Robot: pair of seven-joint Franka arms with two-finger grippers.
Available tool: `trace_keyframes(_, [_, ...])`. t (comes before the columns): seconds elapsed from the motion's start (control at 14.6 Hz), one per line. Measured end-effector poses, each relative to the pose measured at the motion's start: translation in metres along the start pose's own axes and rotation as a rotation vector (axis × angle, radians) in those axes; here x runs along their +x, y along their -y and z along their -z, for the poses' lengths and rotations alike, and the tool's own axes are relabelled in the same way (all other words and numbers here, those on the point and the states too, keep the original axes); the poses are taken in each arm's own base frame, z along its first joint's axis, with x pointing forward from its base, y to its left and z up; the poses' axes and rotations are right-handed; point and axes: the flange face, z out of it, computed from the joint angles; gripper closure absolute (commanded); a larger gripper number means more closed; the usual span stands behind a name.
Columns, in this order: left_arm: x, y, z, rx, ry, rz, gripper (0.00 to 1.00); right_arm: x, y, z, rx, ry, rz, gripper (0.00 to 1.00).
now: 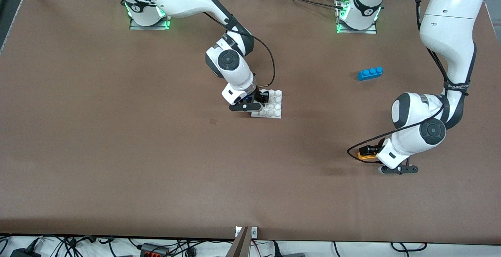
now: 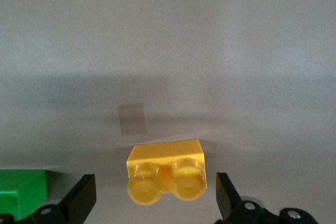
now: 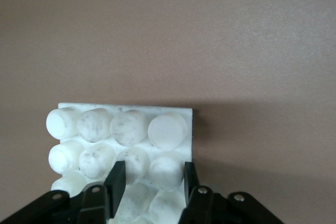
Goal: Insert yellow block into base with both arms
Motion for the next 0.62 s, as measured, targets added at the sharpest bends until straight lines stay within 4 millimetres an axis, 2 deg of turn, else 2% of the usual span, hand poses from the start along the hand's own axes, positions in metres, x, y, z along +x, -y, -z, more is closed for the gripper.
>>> trace_keyframes(0.14, [-0.001,-0.001,-0.003,0.0,0.004,0.01,0.0,0.0,0.0,-0.002,0.001,0.001,0.0,0.35])
trace_keyframes(0.34, [-0.001,-0.003,-0.004,-0.001,0.002,0.009,0.0,0.002,0.002,-0.001,-0.01,0.013,0.0,0.35])
trace_keyframes(0.48, [0.001,-0.009,-0.005,-0.005,-0.018,0.009,0.0,0.01,0.004,0.012,-0.038,0.033,0.0,0.35])
trace_keyframes(0.62, [0.001,-0.013,-0.009,-0.006,-0.019,0.012,0.0,0.026,-0.001,0.041,-0.095,0.053,0.002,0.31])
